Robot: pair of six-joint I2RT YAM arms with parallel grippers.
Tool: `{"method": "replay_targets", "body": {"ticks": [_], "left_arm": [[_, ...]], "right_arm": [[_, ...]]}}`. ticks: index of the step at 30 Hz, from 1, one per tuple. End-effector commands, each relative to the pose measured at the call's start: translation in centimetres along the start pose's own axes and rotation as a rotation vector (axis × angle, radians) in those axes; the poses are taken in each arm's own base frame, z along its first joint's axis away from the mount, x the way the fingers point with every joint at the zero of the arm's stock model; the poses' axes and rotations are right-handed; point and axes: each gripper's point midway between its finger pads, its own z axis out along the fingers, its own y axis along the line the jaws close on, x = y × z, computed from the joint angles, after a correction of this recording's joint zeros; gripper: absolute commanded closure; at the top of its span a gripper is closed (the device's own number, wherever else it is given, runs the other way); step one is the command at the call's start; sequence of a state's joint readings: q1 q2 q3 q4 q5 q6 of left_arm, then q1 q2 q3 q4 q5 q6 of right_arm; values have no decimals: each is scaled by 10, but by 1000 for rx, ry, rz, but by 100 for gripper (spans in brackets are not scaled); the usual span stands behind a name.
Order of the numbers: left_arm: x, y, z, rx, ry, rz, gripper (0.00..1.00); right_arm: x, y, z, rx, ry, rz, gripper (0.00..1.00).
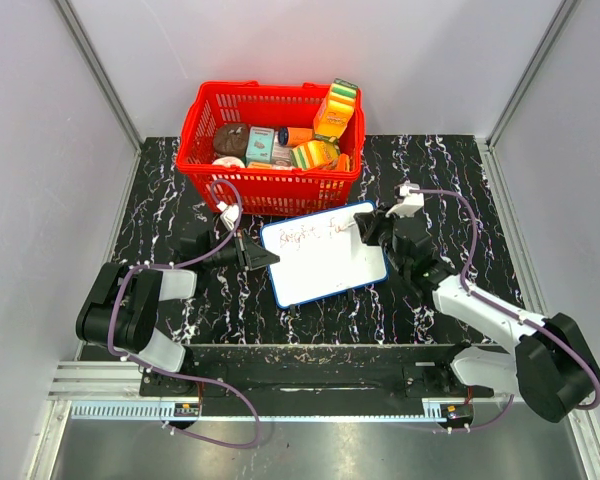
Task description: Write a sentence on the whiteboard
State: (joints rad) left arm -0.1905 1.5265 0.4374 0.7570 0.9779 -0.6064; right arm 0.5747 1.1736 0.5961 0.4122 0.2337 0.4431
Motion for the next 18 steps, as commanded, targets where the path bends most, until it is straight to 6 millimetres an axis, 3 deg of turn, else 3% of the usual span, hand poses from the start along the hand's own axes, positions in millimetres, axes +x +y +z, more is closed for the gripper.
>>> {"method": "replay_targets", "body": {"ticks": [1,14,18], "left_arm": [[-8,11,3,-58,-29,104,100],[-8,11,3,-58,-29,103,100],[-8,11,3,-59,-28,103,100]], "right_arm": [[1,-3,-4,1,5,-5,100],[-38,10,-14,-32,-116,15,100],[-36,9,-5,-14,-105,8,100]]}}
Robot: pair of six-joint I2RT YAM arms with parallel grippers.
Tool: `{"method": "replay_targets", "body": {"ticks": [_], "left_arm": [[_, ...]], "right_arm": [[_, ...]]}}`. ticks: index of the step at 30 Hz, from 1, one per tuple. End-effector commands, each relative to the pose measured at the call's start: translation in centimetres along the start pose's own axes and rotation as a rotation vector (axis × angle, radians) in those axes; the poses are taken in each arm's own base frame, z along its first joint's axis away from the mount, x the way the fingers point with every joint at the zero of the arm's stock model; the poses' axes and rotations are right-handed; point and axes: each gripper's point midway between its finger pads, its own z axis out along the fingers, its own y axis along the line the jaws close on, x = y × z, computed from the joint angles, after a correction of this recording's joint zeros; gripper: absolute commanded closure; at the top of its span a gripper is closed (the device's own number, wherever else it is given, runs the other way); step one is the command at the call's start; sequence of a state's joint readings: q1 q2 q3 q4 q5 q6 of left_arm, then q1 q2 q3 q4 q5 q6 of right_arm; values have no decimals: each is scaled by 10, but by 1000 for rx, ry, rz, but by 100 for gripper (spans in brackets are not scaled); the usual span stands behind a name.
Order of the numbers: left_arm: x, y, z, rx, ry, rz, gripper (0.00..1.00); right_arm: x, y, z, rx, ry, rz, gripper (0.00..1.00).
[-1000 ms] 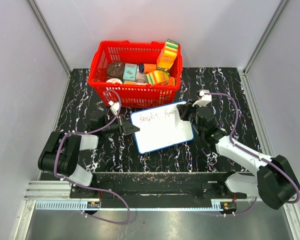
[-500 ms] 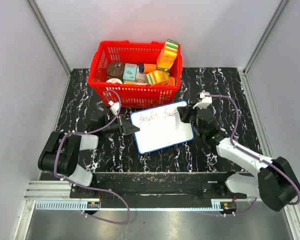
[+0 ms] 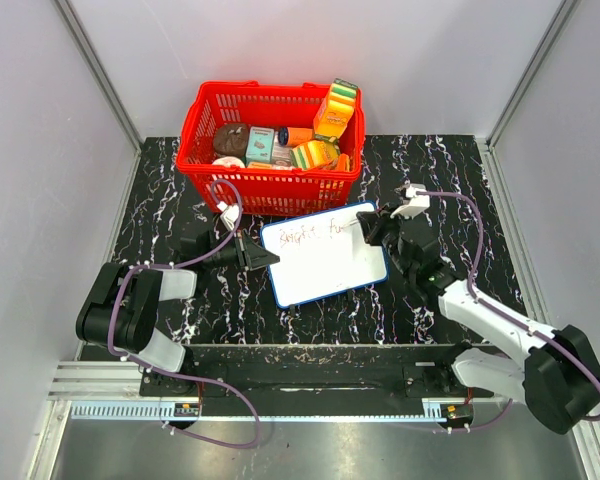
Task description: Write a sentence on the whiteboard
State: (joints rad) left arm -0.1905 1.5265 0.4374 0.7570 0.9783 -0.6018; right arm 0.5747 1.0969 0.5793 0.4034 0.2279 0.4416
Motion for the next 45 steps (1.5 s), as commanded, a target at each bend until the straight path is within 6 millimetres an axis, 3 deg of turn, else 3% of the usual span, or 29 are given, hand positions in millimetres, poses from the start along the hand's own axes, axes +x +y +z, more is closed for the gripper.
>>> {"method": "replay_targets", "body": {"ticks": [1,7,17,24,35,45], "left_arm": [[-7,11,3,-58,-27,98,100],[-8,11,3,-59,-29,100,100],[-7,11,3,-58,-26,97,100],[-7,11,3,-58,-26,99,100],[-7,10,3,-56,-27,100,100],[-7,11,3,-58,-27,99,100]], "right_arm": [[-22,4,10,14,-67,-3,100],[-21,6,17,13,-70,10,100],[-34,11,12,-5,-106,20,100],[-27,8,21,11,-92,17,100],[-16,-3,22,53,-63,3,100],[-19,-15,15,111,-76,-22,100]]}}
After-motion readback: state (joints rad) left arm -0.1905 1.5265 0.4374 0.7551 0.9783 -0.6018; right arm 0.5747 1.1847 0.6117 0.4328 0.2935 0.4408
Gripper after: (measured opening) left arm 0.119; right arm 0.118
